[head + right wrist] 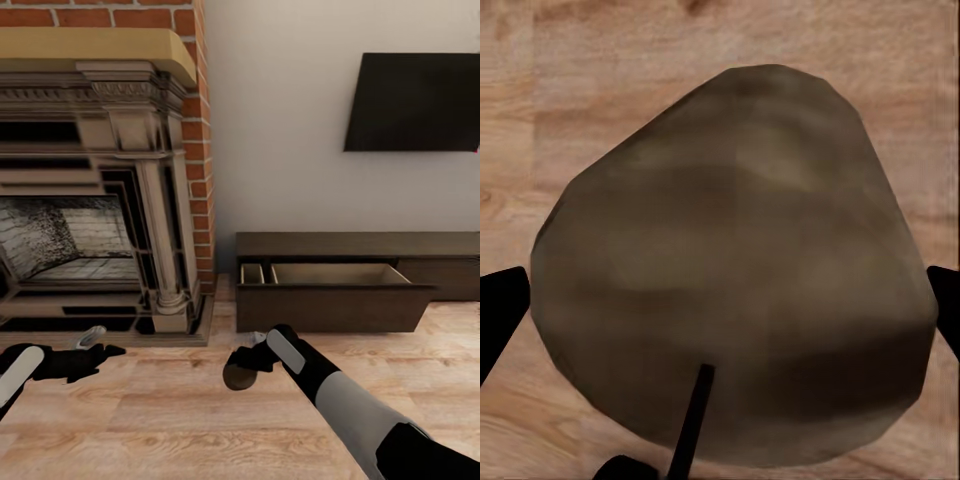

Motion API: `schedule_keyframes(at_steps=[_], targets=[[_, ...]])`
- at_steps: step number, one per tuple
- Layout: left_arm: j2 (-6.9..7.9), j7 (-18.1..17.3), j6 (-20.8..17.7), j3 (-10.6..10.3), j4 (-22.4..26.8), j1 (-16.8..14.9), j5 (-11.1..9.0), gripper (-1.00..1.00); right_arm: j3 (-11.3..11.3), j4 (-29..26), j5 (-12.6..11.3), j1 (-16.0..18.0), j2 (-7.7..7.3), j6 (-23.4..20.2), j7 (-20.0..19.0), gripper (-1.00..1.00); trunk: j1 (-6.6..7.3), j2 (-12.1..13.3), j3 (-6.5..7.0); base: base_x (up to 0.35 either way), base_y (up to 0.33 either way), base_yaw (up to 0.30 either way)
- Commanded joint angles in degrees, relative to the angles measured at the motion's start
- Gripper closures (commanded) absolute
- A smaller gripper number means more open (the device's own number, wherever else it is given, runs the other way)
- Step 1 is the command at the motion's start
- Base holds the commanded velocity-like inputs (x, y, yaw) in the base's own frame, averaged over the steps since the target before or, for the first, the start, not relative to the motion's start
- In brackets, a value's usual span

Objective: Place each of the two pumpkins and all three candles from the living room inside a cabinet in the living room (use any cabinet), then make sure every cabinet is closed, and position the cauldron so it is next to a table in the living room.

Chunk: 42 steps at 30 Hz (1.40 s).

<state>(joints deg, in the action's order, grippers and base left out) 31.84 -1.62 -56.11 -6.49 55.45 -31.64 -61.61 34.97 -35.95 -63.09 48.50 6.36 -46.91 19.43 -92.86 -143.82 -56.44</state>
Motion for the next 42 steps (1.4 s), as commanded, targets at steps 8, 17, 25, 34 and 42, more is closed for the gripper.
schedule_keyframes(at_steps=[8, 17, 25, 34, 42], targets=[[-6.47, 13.5, -0.1, -0.1, 8.3, -0.1, 0.1, -1.0, -5.2, -9.4, -1.4, 0.0, -1.66, -6.2, 12.4, 1.0, 0.01, 0.0, -0.57, 0.076, -0.317, -0.017], [-10.96, 28.0, -0.5, 0.3, 19.0, -0.3, -0.5, -1.0, -6.5, -11.2, -1.4, 0.0, -1.57, -9.2, 15.6, 1.0, 0.01, 0.0, -1.37, 0.133, -0.306, 0.098], [-11.36, 29.3, -0.5, 0.2, 20.7, -0.4, -0.1, -1.0, -7.2, -11.3, -1.5, 0.0, -1.79, -9.3, 15.6, 1.0, 0.01, 0.0, -2.09, 0.186, -0.287, 0.061], [-11.61, 29.4, -0.5, -0.2, 24.3, -0.4, -0.2, -1.0, -13.8, -11.3, -1.4, 0.0, -1.97, -12.4, 15.5, 1.0, 0.01, 0.0, -2.93, 0.032, -0.311, 0.002], [-11.88, 29.5, -0.4, 0.0, 24.8, -0.4, -0.3, -1.0, -14.0, -11.3, -0.9, 0.0, -1.97, -12.3, 15.6, 1.0, 0.01, 0.0, -3.68, 0.0, -0.318, 0.0]])
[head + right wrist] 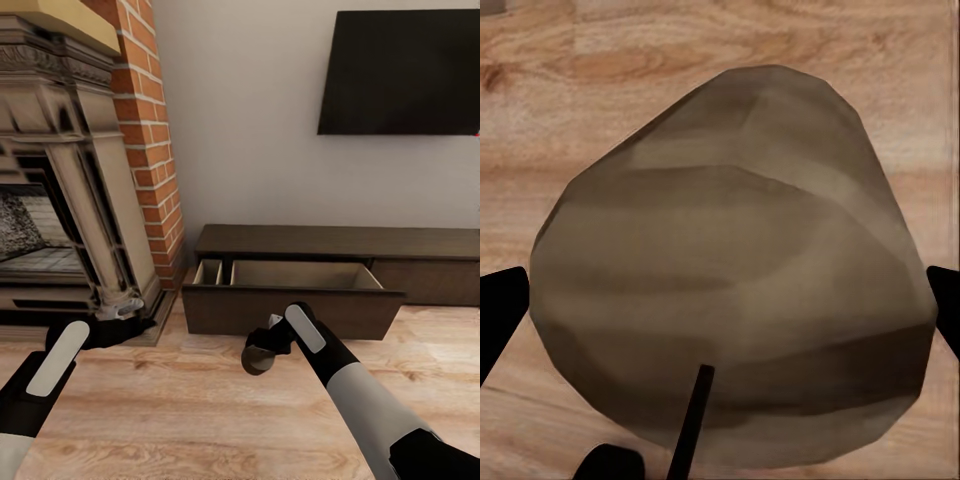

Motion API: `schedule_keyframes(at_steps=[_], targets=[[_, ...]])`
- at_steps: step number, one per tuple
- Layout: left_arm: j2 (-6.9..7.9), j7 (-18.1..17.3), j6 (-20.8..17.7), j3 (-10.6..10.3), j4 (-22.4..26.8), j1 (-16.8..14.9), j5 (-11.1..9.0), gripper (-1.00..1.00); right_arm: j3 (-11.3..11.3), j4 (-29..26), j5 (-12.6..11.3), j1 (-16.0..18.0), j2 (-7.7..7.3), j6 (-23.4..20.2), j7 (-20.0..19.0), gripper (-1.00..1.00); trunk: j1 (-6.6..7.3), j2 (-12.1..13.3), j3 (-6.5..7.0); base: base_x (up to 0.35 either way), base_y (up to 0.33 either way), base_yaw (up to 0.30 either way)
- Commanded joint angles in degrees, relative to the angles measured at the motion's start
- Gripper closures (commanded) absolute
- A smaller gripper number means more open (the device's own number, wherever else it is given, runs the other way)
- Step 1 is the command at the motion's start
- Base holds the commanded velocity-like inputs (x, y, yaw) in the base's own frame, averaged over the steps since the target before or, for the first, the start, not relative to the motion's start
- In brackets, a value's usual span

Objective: Place each of the two pumpkins and all three candles from the living room inside a cabinet in the living room (use any cabinet), then make sure every cabinet is closed, and position the cauldron so it is next to a table in the living room.

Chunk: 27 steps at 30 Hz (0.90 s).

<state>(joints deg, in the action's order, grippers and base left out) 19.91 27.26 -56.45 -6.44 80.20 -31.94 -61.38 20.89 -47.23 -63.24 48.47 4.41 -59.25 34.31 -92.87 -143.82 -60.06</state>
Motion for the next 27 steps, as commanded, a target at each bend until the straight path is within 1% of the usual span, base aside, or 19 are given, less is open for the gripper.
schedule_keyframes(at_steps=[1, 7, 17, 22, 25, 27], targets=[[0.02, 0.6, -0.1, -0.2, 0.1, 0.0, -0.3, -1.0, 0.1, -0.1, -0.7, 0.0, -0.01, 0.1, 0.7, 1.0, 0.02, 0.0, -0.15, 0.0, -0.318, 0.0], [0.04, 0.6, -0.1, 0.1, 0.0, 0.0, -0.3, -1.0, 0.0, -0.1, -0.6, 0.0, -0.01, 0.3, 0.7, 1.0, 0.02, 0.0, -0.71, 0.0, -0.318, 0.0], [0.03, 0.6, 0.0, -0.2, 0.0, 0.0, -0.2, -1.0, 0.0, -0.1, -0.6, 0.0, -0.02, 0.3, 0.5, 1.0, 0.02, 0.0, -1.65, 0.0, -0.321, 0.0], [-0.05, 0.6, 0.0, -0.3, 0.4, 0.0, -0.3, -1.0, 0.1, -0.1, -0.6, 0.0, -0.06, 0.4, 0.5, 1.0, 0.02, 0.0, -1.81, 0.035, -0.321, 0.0], [-0.39, 0.6, 0.0, -0.4, 0.5, 0.0, -0.3, -1.0, 0.0, -0.1, -0.5, 0.0, -0.09, 0.4, 0.5, 1.0, 0.02, 0.0, -1.83, 0.103, -0.321, 0.0], [-0.87, 0.6, 0.0, -0.4, 0.6, 0.0, -0.3, -1.0, 0.0, -0.1, -0.5, 0.1, -0.1, 0.5, 0.5, 1.0, 0.02, 0.0, -1.83, 0.117, -0.321, 0.0]])
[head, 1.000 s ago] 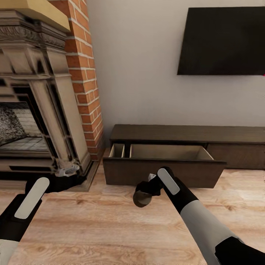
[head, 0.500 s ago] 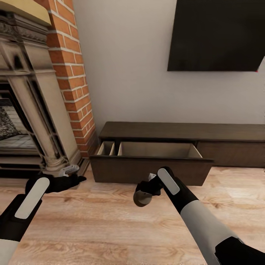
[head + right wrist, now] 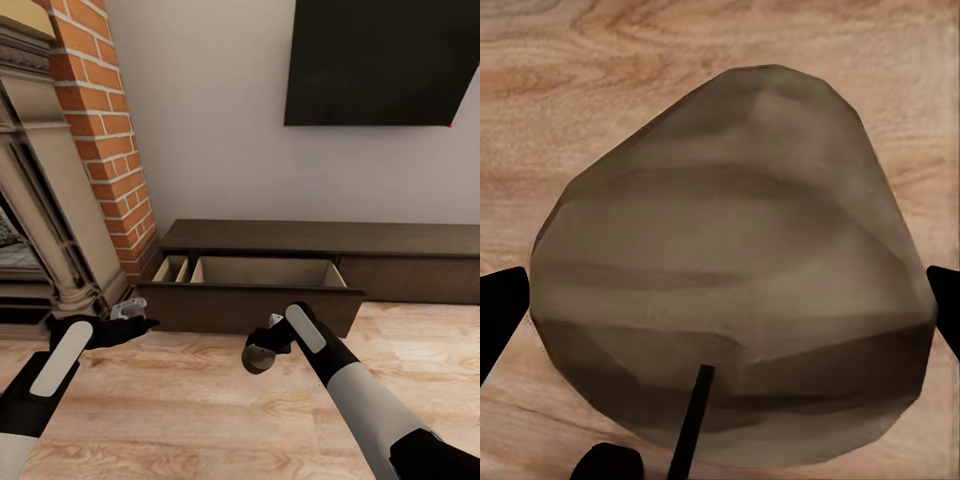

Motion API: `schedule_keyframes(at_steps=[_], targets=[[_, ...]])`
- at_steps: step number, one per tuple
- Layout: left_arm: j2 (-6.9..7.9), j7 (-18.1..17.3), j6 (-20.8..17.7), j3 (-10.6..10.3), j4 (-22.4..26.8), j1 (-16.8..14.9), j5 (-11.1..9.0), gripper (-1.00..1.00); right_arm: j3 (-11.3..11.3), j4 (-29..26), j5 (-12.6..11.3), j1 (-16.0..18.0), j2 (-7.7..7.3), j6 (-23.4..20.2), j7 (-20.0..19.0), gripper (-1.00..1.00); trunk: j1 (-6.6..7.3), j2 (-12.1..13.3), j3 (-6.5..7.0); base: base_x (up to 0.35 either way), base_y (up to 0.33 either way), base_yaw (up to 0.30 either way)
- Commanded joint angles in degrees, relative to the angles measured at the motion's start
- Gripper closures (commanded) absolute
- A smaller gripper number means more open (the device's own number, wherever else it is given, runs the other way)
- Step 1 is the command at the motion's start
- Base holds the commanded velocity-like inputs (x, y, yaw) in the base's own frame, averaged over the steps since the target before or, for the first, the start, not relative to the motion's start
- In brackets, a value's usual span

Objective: Place each of the two pumpkins and all three candles from the living room inside a cabinet in the living room (use any cabinet), then make sure every cabinet is closed, and position the cauldron so it is next to a table in the living room.

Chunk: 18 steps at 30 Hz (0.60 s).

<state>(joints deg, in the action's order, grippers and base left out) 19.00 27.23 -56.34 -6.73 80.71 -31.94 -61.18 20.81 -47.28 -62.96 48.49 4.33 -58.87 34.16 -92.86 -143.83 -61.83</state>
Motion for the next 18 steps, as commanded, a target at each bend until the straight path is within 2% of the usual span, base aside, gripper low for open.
schedule_keyframes(at_steps=[1, 6, 12, 14, 16, 17, 18], targets=[[-0.4, 0.6, -0.1, -0.1, 0.1, 0.0, -0.5, -1.0, 0.1, -0.1, -0.8, 0.0, -0.1, 0.1, 0.7, 1.0, 0.0, 0.0, -0.06, 0.121, -0.321, 0.0], [-0.85, 0.3, -0.1, 0.0, 0.0, 0.0, -0.5, -1.0, 0.1, -0.1, -0.8, 0.0, -1.35, 0.2, 0.4, 1.0, 0.0, 0.0, -0.06, 0.124, -0.32, 0.0], [-0.9, -0.1, -0.2, -0.1, 0.2, 0.0, -1.0, -1.0, 0.2, -0.1, -0.8, 0.0, -1.58, 1.3, 0.3, 1.0, 0.0, 0.0, -0.06, 0.187, -0.279, 0.0], [-0.88, -0.6, -0.3, 0.0, 0.3, 0.0, -1.7, -1.0, 0.2, -0.1, -0.8, 0.0, -1.6, 1.4, 0.3, 1.0, 0.0, 0.0, -0.06, 0.223, -0.25, 0.0], [-0.74, -2.8, -0.4, 0.2, 0.3, 0.0, -4.2, -1.0, 0.2, -0.1, -0.8, 0.0, -1.6, 1.4, 0.3, 1.0, 0.0, 0.0, -0.06, 0.226, -0.247, 0.0], [-0.52, -4.8, -0.5, 0.0, 0.3, 0.0, -6.1, -1.0, 0.2, -0.2, -0.8, 0.0, -1.6, 1.5, 0.3, 1.0, 0.0, 0.0, -0.06, 0.226, -0.242, 0.0], [-0.07, -7.9, -0.6, -0.1, 0.2, 0.0, -9.4, -1.0, 0.2, -0.9, -0.8, 0.0, -1.6, 1.5, 0.3, 1.0, 0.0, 0.0, -0.06, 0.22, -0.227, 0.0]])
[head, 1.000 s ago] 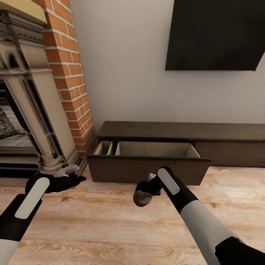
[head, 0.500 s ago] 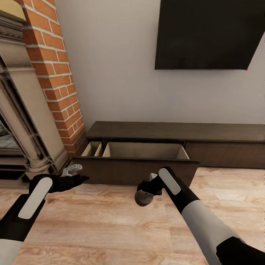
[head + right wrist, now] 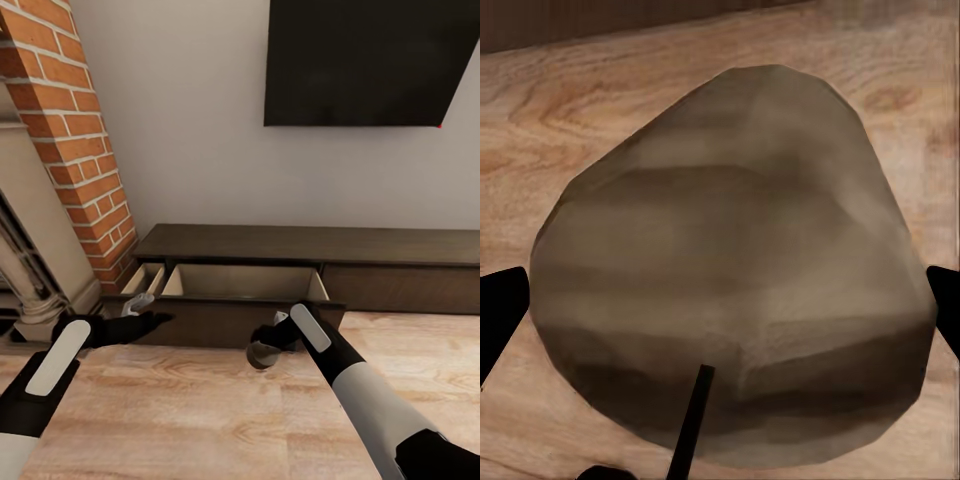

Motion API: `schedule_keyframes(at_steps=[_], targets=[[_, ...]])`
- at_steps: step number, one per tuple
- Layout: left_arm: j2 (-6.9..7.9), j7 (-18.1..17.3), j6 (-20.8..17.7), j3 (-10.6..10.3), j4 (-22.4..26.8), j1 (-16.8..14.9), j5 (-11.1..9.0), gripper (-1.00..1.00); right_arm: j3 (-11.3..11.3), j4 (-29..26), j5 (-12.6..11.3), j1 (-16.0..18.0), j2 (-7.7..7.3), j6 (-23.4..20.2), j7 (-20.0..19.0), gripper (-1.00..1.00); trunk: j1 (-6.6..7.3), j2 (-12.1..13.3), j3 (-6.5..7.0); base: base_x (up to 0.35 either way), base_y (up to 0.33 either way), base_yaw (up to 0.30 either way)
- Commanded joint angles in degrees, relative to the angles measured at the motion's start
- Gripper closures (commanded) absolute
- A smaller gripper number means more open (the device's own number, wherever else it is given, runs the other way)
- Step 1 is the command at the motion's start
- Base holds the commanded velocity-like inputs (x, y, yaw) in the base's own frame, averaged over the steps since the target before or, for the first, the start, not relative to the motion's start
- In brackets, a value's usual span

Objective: Place each of the two pumpkins and all three candles from the living room inside a cabinet in the living room (use any cabinet), then make sure every cabinet is closed, and position the cauldron so it is next to a table in the living room.

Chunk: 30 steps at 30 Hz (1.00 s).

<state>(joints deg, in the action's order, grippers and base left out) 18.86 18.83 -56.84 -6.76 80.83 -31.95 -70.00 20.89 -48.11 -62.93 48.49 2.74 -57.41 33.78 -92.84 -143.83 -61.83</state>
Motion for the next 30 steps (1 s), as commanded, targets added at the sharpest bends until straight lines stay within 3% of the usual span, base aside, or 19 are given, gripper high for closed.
schedule_keyframes(at_steps=[1, 3, 6, 8, 13, 15, 22, 23, 24, 26, 28, 30], targets=[[0.59, -1.4, -0.1, -0.1, 0.0, 0.0, -2.5, -1.0, 0.1, -1.0, -0.8, 0.0, -0.02, 0.1, 0.7, 1.0, -0.01, 0.0, -0.06, 0.212, -0.215, 0.0], [2.39, -5.2, -0.2, -0.3, 0.0, 0.0, -6.6, -1.0, 0.1, -4.3, -0.8, 0.0, -0.08, 0.2, 0.7, 1.0, -0.01, 0.0, -0.06, 0.202, -0.202, 0.0], [3.61, -8.3, -0.3, -0.4, -0.1, 0.0, -10.3, -1.0, 0.2, -6.3, -0.8, 0.0, -0.37, 0.3, 0.7, 1.0, -0.01, 0.0, -0.06, 0.173, -0.173, 0.0], [4.93, -10.2, -0.4, -0.5, -0.2, 0.0, -13.7, -1.0, 0.2, -6.9, -0.8, 0.0, -0.47, 0.3, 0.7, 1.0, -0.01, 0.0, -0.06, 0.078, -0.078, 0.0], [9.54, -11.5, -0.5, -0.6, -0.4, 0.2, -25.5, -1.0, 0.2, -7.3, -0.8, 0.0, -0.54, 0.3, 0.6, 1.0, -0.01, 0.0, -0.06, 0.019, -0.019, 0.0], [10.69, -11.6, -0.5, -1.0, -0.4, 0.2, -28.9, -1.0, 0.3, -7.8, -0.8, 0.0, -0.54, 0.2, 0.6, 1.0, -0.01, 0.0, -0.06, 0.003, -0.003, 0.0], [11.97, -11.7, -0.5, -2.3, -0.3, 0.3, -35.1, -1.0, 0.2, -8.9, -0.8, -0.1, -0.55, 0.2, 0.6, 1.0, -0.01, 0.0, -0.06, 0.0, 0.0, 0.0], [12.07, -11.7, -0.5, -2.3, -0.3, 0.3, -37.0, -1.0, 0.2, -8.9, -0.8, -0.1, -0.55, 0.2, 0.6, 1.0, -0.01, 0.0, -0.06, 0.0, 0.0, 0.0], [12.09, -11.7, -0.5, -2.3, -0.3, 0.3, -37.6, -1.0, 0.2, -8.9, -0.8, -0.1, -0.55, 0.2, 0.6, 1.0, -0.01, 0.0, -0.06, 0.0, 0.0, 0.0], [12.14, -11.7, -0.7, -2.7, -0.1, 0.4, -41.4, -1.0, 0.2, -9.0, -0.8, -0.1, -0.55, 0.2, 0.6, 1.0, -0.01, 0.0, -0.06, 0.0, 0.0, 0.0], [12.21, -11.8, -0.8, -4.2, 0.3, 0.6, -45.2, -1.0, 0.2, -9.0, -0.8, -0.1, -0.55, 0.2, 0.6, 1.0, -0.01, 0.0, -0.06, 0.025, 0.0, 0.0], [12.6, -11.8, -0.8, -5.7, 0.5, 0.7, -47.5, -1.0, 0.2, -9.0, -0.8, -0.1, -0.55, 0.2, 0.6, 1.0, -0.01, 0.0, -0.06, 0.126, 0.0, 0.0]])
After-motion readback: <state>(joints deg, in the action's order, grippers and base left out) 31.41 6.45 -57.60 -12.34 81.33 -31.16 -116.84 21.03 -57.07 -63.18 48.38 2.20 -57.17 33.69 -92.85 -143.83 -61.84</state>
